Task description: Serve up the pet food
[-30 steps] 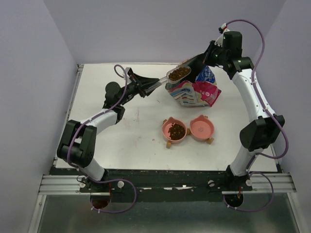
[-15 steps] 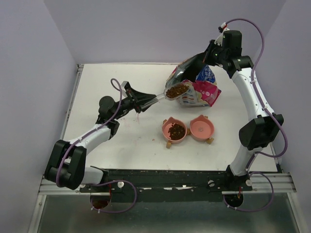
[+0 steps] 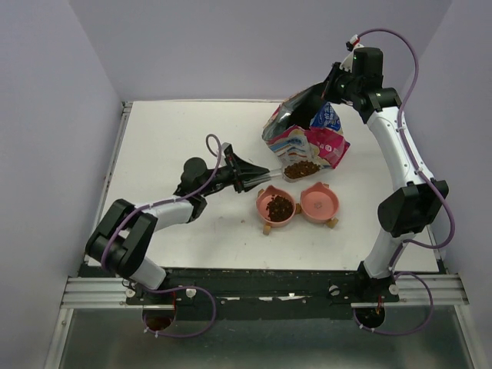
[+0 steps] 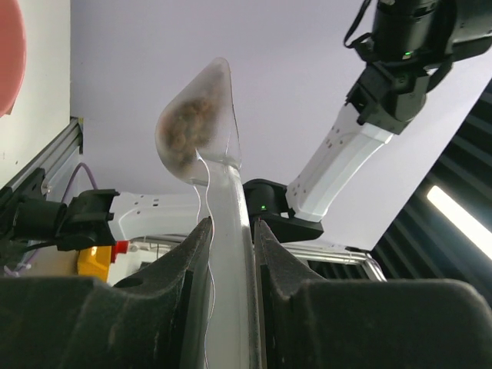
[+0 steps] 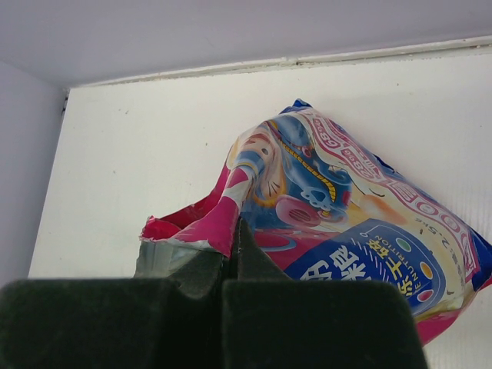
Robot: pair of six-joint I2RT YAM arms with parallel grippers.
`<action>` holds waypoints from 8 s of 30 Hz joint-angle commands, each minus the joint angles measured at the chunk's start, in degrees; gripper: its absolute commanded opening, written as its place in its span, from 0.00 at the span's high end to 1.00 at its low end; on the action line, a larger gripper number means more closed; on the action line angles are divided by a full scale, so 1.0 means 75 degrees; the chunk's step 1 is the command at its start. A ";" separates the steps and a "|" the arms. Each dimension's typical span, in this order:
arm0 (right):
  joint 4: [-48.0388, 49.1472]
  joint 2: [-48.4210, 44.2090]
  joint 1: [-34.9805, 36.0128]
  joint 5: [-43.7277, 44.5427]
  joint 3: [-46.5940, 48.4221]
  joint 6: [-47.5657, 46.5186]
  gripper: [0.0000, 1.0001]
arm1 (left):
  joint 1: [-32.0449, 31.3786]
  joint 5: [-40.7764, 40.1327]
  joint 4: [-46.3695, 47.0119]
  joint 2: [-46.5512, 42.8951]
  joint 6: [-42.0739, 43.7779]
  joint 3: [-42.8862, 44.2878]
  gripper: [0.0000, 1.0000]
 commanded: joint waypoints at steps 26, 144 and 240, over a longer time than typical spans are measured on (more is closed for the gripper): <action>0.1085 -0.0637 -0.0053 0.0064 0.0277 -0.0027 1.00 | -0.0903 0.0737 -0.0840 0.1828 0.1580 0.0644 1.00; 0.1695 -0.1410 0.0005 -0.1003 -0.1116 0.0255 1.00 | 0.1393 0.0585 -0.7582 -0.0179 0.2848 0.5775 1.00; 0.1132 -0.0742 -0.0311 -0.0557 -0.0085 0.0582 1.00 | 0.0795 -0.1200 -0.9586 0.3079 0.2016 0.8143 1.00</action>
